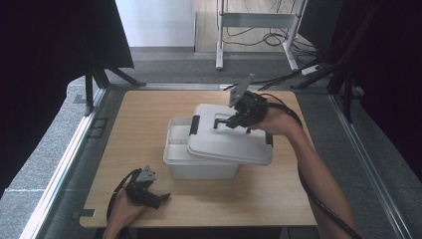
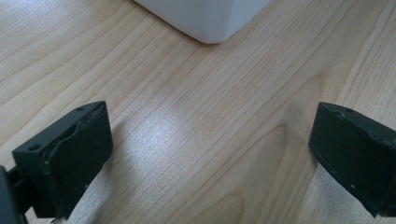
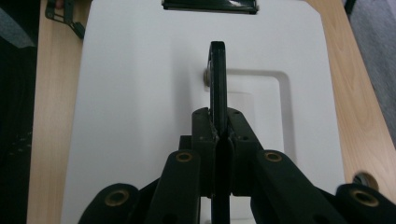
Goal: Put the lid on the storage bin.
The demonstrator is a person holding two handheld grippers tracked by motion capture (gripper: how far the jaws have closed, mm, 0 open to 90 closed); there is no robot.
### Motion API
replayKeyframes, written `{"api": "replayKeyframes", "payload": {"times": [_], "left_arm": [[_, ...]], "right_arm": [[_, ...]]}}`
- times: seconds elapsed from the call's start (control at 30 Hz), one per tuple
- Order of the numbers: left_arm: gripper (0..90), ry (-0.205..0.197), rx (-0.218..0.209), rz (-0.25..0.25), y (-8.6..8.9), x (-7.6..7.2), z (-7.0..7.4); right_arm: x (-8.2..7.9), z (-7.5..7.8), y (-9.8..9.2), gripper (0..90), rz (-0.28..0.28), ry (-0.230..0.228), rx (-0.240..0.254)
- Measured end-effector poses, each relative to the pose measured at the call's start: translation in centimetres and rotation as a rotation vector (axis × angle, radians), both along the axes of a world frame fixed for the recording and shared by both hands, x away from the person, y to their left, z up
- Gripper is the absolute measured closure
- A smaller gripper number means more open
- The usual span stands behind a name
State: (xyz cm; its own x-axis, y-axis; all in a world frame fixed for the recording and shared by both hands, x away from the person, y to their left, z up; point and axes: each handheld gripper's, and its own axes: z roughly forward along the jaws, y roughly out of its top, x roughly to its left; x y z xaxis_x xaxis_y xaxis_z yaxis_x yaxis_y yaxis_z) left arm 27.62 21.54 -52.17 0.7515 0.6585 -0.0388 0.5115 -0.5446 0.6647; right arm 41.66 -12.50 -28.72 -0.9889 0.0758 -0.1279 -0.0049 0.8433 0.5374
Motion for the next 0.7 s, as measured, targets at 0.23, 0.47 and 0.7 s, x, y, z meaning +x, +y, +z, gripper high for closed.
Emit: {"api": "replayKeyframes", "payload": {"times": [0.23,0.47,0.7], "left_arm": [[0.0,0.0,-0.001,-0.004,0.0,0.0,0.0],[0.0,0.0,-0.002,-0.006,-0.1,-0.1,0.0],[0.0,0.0,-0.004,-0.01,-0.1,-0.2,0.0]], "right_arm": [[0.6,-1.0,3.9,84.0,0.061,0.012,-0.01],[1.0,-2.6,7.6,83.9,0.105,0.024,-0.019],[1.3,-4.7,8.4,83.2,0.099,0.035,-0.047]]}}
